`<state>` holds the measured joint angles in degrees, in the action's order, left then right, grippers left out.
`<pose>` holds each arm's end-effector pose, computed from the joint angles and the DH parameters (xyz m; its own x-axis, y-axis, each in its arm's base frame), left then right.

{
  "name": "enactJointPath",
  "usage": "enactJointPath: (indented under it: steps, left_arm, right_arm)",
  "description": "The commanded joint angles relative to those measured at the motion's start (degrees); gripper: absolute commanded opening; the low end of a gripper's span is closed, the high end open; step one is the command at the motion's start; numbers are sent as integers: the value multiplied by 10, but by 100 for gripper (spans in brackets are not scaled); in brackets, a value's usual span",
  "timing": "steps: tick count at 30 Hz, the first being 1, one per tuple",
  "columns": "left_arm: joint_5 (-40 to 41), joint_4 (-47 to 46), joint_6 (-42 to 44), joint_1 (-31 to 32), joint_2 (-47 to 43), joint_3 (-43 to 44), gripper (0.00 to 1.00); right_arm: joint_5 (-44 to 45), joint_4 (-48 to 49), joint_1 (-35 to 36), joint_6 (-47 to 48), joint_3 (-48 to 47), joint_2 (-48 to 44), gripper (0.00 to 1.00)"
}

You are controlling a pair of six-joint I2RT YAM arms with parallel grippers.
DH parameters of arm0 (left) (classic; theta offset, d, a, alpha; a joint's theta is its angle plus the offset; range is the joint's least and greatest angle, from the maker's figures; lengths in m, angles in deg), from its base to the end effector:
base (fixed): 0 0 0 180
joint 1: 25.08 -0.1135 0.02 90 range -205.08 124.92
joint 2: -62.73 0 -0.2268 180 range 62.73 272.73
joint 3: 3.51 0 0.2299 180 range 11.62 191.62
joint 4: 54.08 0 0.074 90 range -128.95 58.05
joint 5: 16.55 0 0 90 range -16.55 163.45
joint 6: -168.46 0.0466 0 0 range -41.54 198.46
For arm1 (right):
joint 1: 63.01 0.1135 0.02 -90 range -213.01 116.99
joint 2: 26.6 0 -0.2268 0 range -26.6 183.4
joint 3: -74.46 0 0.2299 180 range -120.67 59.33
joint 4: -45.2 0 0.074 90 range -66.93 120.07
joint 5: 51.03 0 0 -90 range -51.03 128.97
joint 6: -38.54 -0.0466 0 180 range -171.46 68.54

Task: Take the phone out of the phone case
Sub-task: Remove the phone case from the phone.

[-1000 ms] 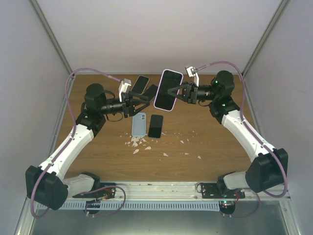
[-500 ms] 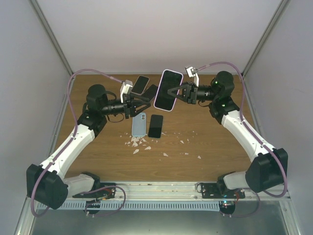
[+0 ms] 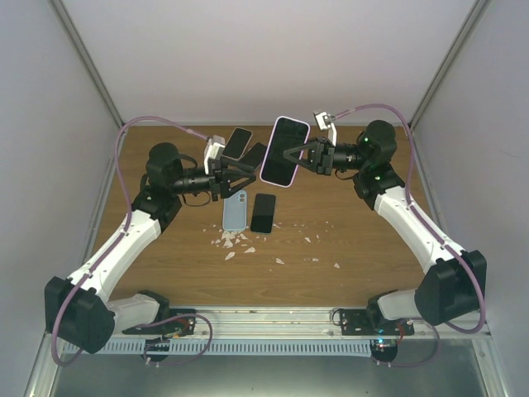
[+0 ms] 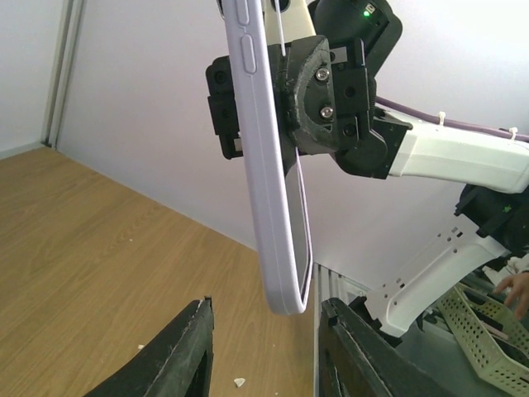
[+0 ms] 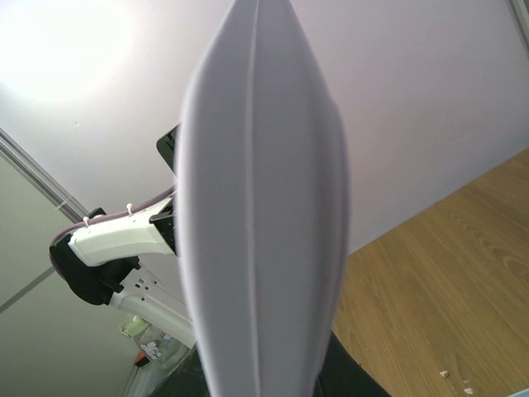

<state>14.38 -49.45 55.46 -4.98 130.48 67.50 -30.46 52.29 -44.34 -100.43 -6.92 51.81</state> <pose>0.2319 -0.1274 0.3341 -0.4043 -0.0659 -0.9122 0.8951 0.1762 -0.4095 0.2636 0.1351 0.3634 -0.6350 0.0652 -0.7697 -0.7720 -0.0174 0.6354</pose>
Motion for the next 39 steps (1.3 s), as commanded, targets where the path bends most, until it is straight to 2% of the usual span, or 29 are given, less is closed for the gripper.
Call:
enactJointPath:
  steps: [1, 13, 22, 39]
  left_arm:
    - [-14, -46, -7, 9, 7, -8, 38]
    - [-1, -51, -11, 15, 25, 0, 35]
    - [-12, -66, -21, 19, 24, -2, 39]
    - [64, -11, 17, 18, 37, -1, 20]
  right_arm:
    - [4, 45, 0, -11, -1, -13, 1]
    - [6, 64, 0, -27, 8, -14, 0]
    - [6, 65, 0, -25, 10, -12, 1]
    - [-5, 116, 1, -67, 21, -18, 0]
